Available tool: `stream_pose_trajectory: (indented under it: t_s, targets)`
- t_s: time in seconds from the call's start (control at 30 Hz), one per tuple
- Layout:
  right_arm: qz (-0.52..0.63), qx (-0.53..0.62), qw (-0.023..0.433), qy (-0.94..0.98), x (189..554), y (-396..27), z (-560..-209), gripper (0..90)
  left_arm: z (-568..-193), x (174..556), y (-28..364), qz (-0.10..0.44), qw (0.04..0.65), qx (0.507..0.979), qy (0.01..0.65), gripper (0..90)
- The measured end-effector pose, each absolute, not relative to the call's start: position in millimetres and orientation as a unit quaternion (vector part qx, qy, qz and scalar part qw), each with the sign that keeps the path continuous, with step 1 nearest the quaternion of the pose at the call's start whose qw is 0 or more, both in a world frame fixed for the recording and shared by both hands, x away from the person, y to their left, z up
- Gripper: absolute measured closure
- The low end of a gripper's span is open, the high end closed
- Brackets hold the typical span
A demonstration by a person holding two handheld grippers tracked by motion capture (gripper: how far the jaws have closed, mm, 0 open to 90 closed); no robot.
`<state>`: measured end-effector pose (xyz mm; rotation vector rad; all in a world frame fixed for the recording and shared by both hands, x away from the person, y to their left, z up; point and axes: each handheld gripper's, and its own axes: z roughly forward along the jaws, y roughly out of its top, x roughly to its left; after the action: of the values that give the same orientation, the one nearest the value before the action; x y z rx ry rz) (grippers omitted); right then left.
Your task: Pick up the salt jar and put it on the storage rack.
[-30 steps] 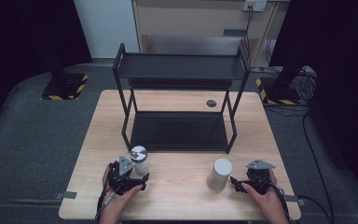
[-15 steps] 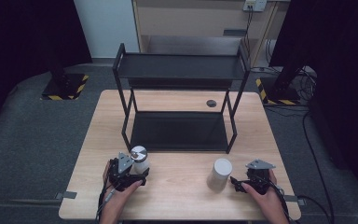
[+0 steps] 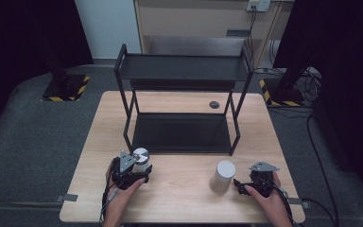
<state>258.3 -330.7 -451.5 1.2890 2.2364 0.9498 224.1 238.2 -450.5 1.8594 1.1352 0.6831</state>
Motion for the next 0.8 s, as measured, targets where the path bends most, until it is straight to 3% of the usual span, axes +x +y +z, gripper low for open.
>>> stream_pose_trajectory:
  t_s: [0.8]
  targets:
    - [0.338, 0.461, 0.196, 0.797, 258, -330, -452, 1.3, -455, 236, 237, 0.270, 0.420, 0.747, 0.440, 23.2]
